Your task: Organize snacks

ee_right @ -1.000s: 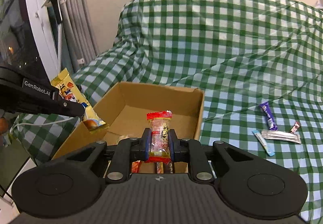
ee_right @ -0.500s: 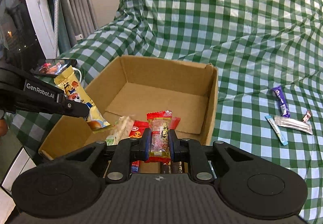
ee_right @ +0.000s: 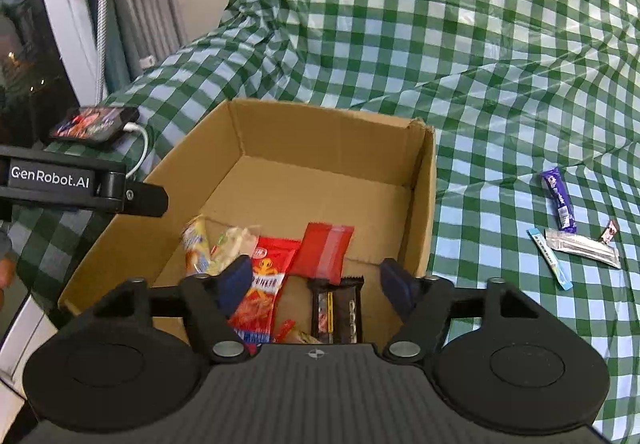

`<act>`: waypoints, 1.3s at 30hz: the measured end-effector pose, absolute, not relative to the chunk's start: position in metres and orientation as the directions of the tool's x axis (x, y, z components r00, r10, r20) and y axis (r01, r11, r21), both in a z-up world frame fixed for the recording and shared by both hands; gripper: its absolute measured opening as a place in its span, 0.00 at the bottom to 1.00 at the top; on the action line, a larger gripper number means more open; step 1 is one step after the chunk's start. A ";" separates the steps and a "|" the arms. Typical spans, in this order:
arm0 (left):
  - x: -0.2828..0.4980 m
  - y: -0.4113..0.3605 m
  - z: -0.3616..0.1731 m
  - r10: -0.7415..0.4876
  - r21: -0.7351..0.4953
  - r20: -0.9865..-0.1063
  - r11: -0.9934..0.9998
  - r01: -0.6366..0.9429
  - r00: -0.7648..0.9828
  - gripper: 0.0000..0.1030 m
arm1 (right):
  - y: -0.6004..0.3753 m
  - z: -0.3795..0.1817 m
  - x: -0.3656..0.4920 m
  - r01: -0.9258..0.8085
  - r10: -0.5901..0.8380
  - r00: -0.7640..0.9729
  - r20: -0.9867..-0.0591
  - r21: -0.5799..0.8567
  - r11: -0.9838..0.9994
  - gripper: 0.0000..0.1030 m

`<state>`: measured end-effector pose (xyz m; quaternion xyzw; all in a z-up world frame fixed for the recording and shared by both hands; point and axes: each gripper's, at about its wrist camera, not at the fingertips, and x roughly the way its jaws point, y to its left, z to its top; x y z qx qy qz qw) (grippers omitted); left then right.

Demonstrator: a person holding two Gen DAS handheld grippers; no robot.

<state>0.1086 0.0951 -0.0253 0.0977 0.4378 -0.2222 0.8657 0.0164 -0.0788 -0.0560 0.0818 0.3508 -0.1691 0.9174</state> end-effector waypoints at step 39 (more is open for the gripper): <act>-0.044 0.160 0.026 -0.357 -0.026 -0.749 0.858 0.514 0.558 1.00 | 0.013 -0.004 -0.126 0.424 -0.333 0.752 -0.569 0.029 0.905 0.96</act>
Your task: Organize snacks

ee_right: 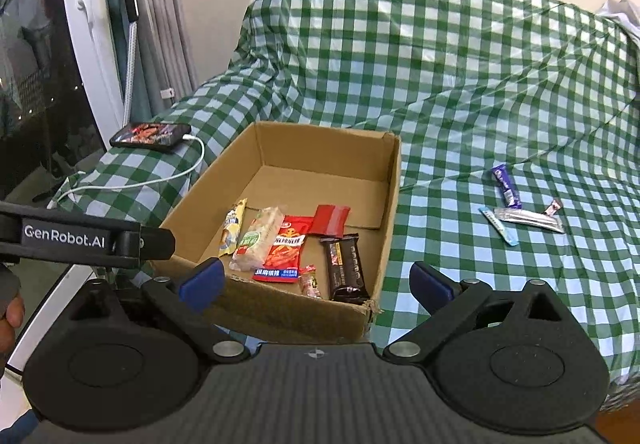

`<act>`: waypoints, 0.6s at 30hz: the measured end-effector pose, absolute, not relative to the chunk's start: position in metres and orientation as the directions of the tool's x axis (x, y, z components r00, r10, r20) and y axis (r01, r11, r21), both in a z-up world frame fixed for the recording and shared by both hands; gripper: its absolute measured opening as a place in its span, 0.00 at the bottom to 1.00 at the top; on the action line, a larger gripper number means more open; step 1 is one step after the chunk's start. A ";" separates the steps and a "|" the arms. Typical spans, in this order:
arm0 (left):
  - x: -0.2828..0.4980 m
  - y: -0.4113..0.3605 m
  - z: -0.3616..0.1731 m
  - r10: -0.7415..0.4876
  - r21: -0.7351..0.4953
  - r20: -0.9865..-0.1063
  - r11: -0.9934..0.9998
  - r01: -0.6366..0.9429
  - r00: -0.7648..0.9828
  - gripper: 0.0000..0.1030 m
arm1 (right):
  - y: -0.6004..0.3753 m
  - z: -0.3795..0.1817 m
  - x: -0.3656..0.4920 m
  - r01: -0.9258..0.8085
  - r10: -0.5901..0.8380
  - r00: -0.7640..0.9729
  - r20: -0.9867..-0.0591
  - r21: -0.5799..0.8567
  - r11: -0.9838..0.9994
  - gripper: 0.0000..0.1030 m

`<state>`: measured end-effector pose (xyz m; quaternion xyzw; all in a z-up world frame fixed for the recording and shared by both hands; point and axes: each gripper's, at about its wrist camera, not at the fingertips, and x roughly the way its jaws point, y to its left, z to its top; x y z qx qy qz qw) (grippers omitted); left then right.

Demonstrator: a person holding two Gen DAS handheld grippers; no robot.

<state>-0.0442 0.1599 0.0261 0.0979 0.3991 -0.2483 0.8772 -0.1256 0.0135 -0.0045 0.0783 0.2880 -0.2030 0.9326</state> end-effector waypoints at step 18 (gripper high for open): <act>-0.067 0.159 0.037 -0.367 -0.002 -0.724 0.848 0.530 0.584 1.00 | 0.019 0.005 -0.160 0.438 -0.348 0.784 -0.514 0.060 0.897 0.97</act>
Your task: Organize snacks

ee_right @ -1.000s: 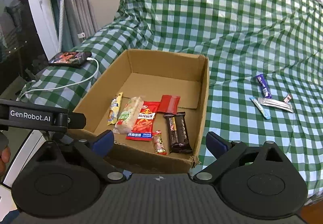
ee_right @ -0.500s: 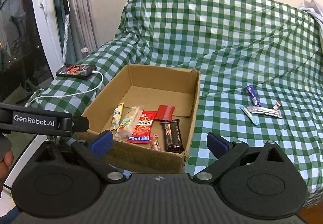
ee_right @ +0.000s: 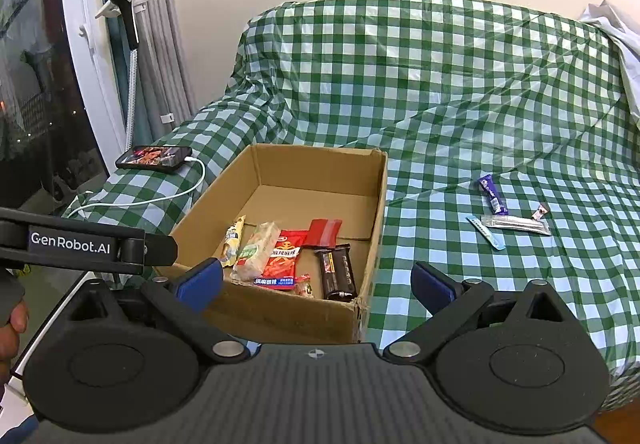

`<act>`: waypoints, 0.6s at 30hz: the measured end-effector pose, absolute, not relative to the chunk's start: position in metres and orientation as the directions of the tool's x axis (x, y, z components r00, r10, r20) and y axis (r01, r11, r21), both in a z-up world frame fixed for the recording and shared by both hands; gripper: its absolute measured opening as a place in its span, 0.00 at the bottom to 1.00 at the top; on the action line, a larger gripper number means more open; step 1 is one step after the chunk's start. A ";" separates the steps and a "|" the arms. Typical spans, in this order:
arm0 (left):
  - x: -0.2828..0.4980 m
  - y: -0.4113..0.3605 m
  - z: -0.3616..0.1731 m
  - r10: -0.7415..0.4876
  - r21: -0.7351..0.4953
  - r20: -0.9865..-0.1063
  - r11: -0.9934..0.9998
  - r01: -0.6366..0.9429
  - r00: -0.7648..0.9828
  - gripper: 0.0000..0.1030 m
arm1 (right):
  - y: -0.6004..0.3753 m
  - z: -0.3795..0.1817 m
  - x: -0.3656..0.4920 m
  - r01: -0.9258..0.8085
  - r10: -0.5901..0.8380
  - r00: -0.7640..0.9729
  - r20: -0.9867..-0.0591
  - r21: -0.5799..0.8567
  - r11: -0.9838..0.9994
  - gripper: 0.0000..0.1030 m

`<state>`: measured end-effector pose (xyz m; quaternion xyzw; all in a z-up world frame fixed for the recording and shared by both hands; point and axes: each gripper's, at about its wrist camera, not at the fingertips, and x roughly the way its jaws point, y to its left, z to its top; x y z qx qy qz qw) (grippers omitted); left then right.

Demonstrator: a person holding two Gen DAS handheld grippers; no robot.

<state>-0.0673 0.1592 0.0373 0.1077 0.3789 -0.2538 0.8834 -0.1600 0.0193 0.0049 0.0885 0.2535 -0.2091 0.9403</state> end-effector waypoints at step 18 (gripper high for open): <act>-0.053 0.146 0.034 -0.333 0.026 -0.744 0.852 0.523 0.579 1.00 | 0.005 -0.005 -0.160 0.452 -0.333 0.776 -0.536 0.105 0.886 0.97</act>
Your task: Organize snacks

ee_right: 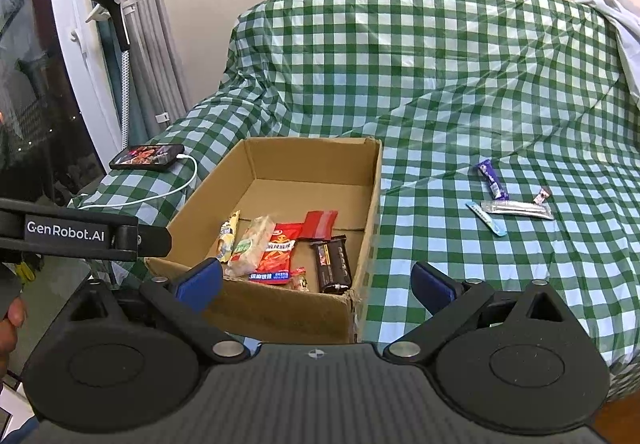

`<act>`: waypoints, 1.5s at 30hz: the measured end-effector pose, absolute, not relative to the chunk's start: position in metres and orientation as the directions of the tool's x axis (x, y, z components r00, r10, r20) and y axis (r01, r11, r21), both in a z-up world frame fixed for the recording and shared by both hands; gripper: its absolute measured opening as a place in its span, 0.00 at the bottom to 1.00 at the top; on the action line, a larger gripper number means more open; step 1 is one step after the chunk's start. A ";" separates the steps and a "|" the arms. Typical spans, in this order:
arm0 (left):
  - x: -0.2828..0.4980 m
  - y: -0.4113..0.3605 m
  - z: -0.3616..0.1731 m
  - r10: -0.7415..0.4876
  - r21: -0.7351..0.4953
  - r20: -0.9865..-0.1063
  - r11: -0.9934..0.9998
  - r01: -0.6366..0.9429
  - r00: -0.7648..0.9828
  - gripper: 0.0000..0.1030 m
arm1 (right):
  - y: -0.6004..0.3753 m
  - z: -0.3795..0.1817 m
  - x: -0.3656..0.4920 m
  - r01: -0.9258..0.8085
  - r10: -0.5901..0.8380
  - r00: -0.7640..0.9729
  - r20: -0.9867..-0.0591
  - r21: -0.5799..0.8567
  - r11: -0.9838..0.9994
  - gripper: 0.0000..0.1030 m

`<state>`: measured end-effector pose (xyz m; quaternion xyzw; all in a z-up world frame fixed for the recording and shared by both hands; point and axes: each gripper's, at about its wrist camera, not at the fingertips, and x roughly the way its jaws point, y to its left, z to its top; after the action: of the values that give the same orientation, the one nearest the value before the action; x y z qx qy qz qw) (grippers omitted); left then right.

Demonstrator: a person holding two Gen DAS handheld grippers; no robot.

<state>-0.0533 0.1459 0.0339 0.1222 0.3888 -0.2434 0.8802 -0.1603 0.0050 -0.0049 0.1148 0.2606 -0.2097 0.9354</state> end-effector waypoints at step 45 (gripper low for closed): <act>-0.001 -0.041 0.016 -0.345 0.134 -0.763 0.743 0.655 0.547 1.00 | -0.165 -0.030 -0.181 0.714 -0.527 0.629 -0.572 0.158 0.682 0.97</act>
<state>-0.0012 -0.0406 0.0161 0.2067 0.3756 -0.2926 0.8547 -0.1815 -0.1650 -0.0301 0.1885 0.2489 -0.3516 0.8826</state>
